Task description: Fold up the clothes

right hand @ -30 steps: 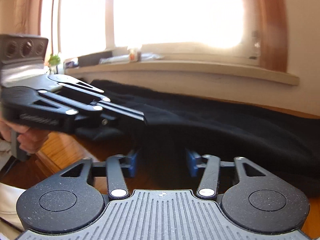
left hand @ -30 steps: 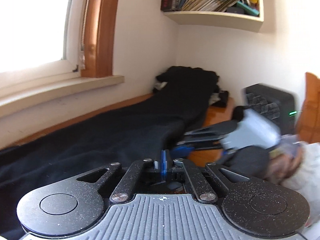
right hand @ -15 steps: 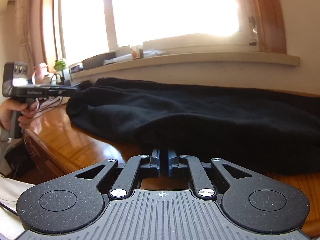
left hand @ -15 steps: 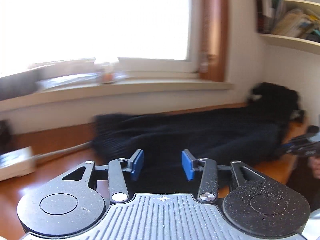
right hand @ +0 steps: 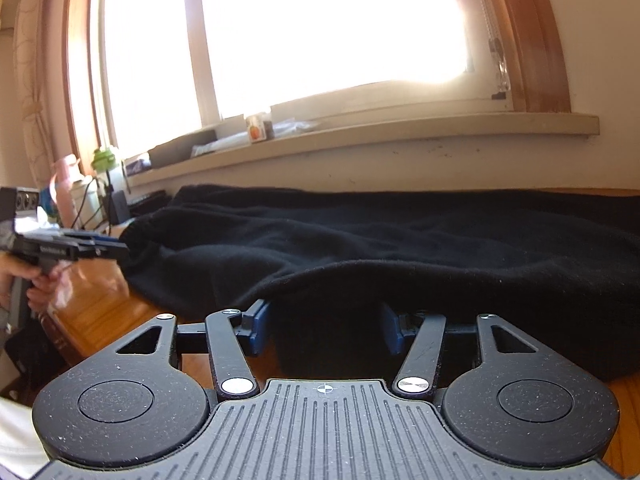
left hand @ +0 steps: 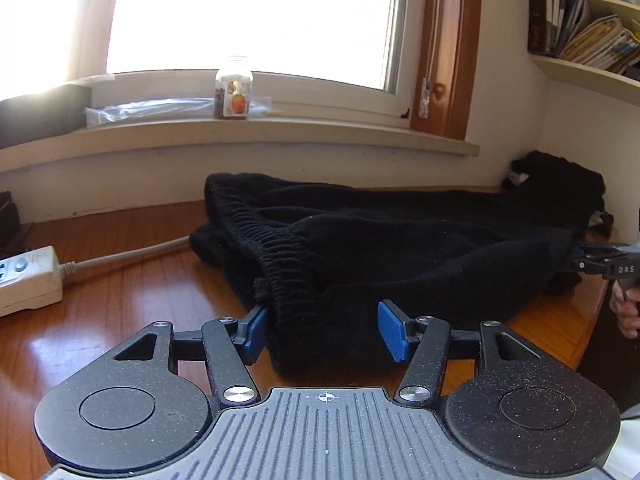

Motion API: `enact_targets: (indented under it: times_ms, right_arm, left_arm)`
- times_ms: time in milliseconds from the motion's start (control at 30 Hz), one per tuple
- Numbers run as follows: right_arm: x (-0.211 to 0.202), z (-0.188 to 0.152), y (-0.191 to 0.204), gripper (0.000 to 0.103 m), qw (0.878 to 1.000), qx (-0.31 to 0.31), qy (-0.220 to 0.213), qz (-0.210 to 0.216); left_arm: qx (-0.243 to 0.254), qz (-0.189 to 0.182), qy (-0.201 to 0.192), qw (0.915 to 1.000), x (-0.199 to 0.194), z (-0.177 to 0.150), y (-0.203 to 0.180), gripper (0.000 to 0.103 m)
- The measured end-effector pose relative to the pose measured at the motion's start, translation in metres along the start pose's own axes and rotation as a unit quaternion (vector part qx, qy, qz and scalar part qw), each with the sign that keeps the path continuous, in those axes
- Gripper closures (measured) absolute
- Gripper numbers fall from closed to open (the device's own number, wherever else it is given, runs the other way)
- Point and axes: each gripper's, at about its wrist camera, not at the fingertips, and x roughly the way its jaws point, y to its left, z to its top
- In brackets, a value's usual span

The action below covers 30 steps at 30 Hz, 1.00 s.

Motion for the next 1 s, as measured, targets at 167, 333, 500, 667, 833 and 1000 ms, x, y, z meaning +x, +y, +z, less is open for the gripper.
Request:
enact_targets:
  times_ms: [167, 333, 500, 667, 833, 1000]
  right_arm:
    - [-0.002, 0.002, -0.008, 0.093, 1.000, 0.022, -0.011, 0.016]
    - [-0.022, -0.004, -0.009, 0.095, 0.999, 0.009, 0.019, 0.044]
    - [-0.030, -0.015, -0.005, 0.094, 0.997, -0.012, 0.050, 0.064]
    - [-0.040, -0.005, -0.009, 0.057, 0.999, -0.001, 0.024, 0.043]
    - [-0.030, -0.005, -0.003, 0.055, 0.998, 0.003, 0.013, 0.069]
    - [-0.032, -0.010, 0.004, 0.094, 0.995, -0.036, 0.038, 0.089]
  left_arm:
    - [-0.018, 0.008, -0.001, 0.9998, 0.001, 0.001, 0.009, 0.088]
    - [-0.026, -0.010, 0.005, 0.9996, -0.013, -0.004, 0.016, 0.088]
    - [-0.028, -0.009, 0.004, 0.9996, -0.025, -0.004, 0.015, 0.076]
    - [-0.016, 0.023, -0.026, 0.9993, -0.035, 0.016, 0.012, 0.057]
    - [0.003, 0.015, -0.054, 0.9984, -0.025, 0.046, -0.006, 0.051]
    - [0.041, -0.017, -0.041, 0.9982, 0.025, 0.075, -0.038, 0.050]
